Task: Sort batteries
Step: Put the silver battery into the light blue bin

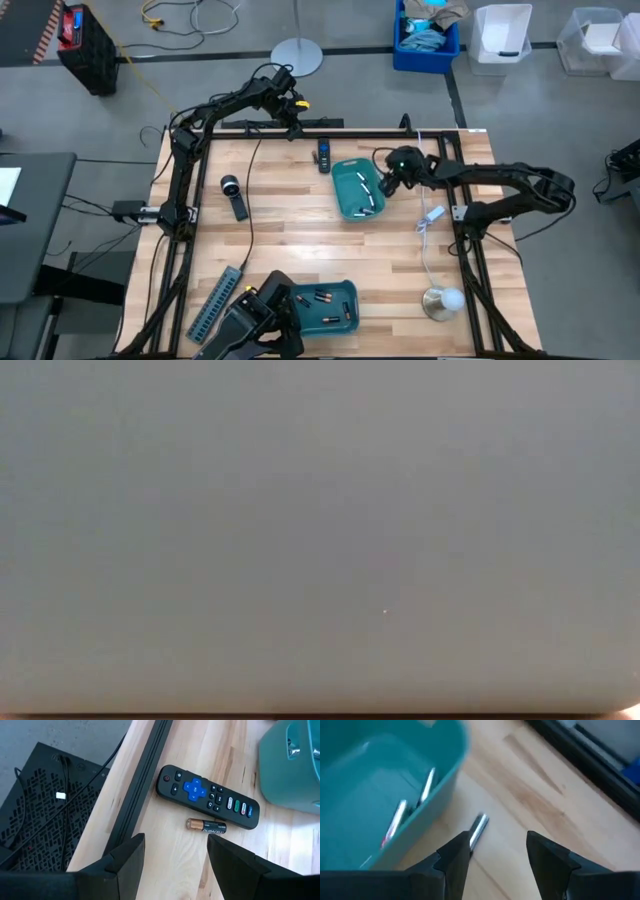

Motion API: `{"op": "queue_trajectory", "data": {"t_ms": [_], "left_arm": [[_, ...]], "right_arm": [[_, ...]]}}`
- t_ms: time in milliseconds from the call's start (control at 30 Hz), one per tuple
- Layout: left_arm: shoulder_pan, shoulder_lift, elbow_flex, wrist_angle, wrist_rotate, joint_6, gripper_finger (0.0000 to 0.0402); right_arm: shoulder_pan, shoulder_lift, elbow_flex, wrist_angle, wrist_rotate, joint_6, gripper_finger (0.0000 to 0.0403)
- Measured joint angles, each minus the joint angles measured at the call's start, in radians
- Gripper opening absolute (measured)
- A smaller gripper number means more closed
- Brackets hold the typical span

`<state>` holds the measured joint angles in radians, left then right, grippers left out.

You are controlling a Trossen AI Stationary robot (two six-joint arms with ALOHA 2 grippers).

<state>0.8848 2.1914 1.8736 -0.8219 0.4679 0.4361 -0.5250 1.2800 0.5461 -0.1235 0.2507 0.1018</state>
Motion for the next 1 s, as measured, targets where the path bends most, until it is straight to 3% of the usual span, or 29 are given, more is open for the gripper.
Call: {"op": "queue_trajectory", "data": {"t_ms": [133,267,400,533,1000], "left_arm": [[0.000,0.000,0.000,0.000,0.000,-0.005,0.0209],[0.000,0.000,0.000,-0.002,0.000,-0.014,0.0209],[0.000,0.000,0.000,-0.004,0.000,-0.014,0.0209],[0.000,0.000,0.000,-0.004,0.000,-0.012,0.0209],[0.000,0.000,0.000,0.000,0.000,-0.019,0.0209]], "right_arm": [[0.043,0.000,-0.012,0.005,0.016,-0.123,0.0212],[0.044,0.000,-0.040,0.012,0.018,-0.139,0.0212],[0.025,0.000,-0.114,0.087,0.018,-0.101,0.0212],[0.075,0.000,-0.154,0.192,0.010,-0.050,0.0212],[0.206,0.000,-0.155,0.243,0.013,-0.005,0.0212]]}}
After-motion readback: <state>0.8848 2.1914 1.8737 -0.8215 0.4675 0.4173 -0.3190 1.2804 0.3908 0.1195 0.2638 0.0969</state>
